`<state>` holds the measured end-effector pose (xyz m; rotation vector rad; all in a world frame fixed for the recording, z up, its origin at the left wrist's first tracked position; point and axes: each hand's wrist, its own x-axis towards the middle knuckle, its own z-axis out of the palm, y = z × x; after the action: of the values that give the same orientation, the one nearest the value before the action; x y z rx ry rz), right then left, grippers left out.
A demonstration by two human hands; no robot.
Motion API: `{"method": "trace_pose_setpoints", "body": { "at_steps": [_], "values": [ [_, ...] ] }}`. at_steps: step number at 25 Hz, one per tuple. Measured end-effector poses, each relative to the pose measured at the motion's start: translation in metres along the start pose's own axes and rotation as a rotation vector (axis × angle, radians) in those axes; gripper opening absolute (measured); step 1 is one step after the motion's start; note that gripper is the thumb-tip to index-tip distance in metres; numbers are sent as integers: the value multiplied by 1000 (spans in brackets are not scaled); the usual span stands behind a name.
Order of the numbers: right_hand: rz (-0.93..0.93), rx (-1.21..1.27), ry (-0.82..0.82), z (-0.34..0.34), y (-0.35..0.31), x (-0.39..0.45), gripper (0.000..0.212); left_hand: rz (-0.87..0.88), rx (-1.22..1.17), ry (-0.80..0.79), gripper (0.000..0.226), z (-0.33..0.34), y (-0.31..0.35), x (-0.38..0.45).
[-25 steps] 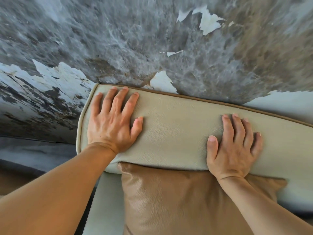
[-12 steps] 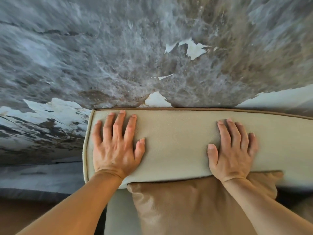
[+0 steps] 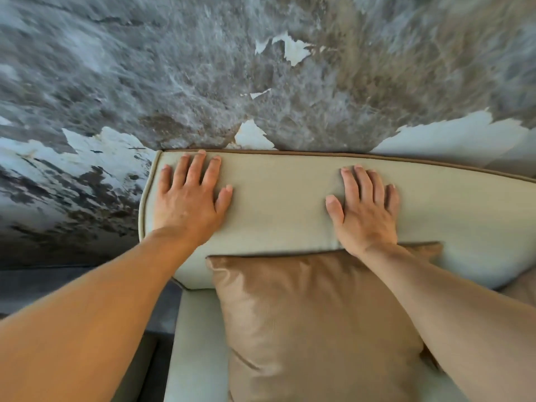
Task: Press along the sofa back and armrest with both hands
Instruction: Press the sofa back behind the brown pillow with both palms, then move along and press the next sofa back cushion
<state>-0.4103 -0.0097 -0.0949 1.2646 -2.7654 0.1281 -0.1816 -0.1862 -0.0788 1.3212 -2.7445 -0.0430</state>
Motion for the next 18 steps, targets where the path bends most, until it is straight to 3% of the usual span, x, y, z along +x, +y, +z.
{"method": "trace_pose_setpoints", "body": {
  "at_steps": [4, 7, 10, 18],
  "values": [
    [1, 73, -297, -31, 2, -34, 69, -31, -100, -326, 68, -32, 4, -47],
    [-14, 80, -481, -75, -7, -96, 70, -18, -35, -518, 66, -76, 6, -112],
    [-20, 98, -537, -132, -16, -150, 72, -19, 12, -520, 67, -126, 9, -171],
    [-45, 171, -453, -320, -45, -259, 69, 4, -31, -403, 71, -274, 33, -310]
  ]
}}
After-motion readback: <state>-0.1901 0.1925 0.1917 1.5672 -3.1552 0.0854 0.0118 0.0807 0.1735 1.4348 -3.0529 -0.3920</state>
